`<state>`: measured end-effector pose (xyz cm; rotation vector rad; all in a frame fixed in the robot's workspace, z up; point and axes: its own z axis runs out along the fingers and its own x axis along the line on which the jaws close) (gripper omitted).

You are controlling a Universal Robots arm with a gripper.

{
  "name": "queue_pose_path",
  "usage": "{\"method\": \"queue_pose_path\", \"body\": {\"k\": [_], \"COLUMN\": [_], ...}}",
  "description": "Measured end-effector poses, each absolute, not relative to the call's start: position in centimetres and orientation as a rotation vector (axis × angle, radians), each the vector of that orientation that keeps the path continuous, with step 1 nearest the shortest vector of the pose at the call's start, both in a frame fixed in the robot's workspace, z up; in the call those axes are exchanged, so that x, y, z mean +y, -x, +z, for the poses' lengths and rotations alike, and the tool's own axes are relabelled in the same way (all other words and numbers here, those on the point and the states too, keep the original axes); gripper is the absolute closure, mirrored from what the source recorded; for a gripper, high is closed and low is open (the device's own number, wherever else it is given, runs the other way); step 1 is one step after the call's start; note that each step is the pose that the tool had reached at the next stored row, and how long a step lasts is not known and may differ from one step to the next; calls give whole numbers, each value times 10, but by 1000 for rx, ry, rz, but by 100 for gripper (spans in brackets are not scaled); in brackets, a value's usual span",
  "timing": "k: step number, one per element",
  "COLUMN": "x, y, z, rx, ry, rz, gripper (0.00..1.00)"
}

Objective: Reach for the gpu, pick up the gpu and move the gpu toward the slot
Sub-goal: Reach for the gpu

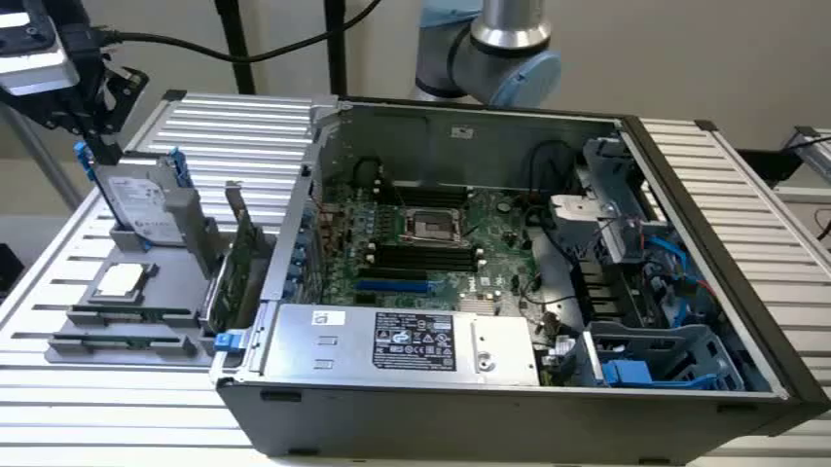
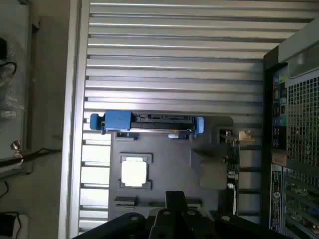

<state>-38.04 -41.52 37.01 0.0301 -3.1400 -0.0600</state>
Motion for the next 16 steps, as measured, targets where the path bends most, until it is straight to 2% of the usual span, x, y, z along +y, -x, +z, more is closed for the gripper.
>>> {"method": "queue_pose_path", "body": {"k": [16], "x": [-419], "y": [380], "z": [370], "rx": [-3140], "ry": [-30], "rz": [-60], "gripper": [89]}}
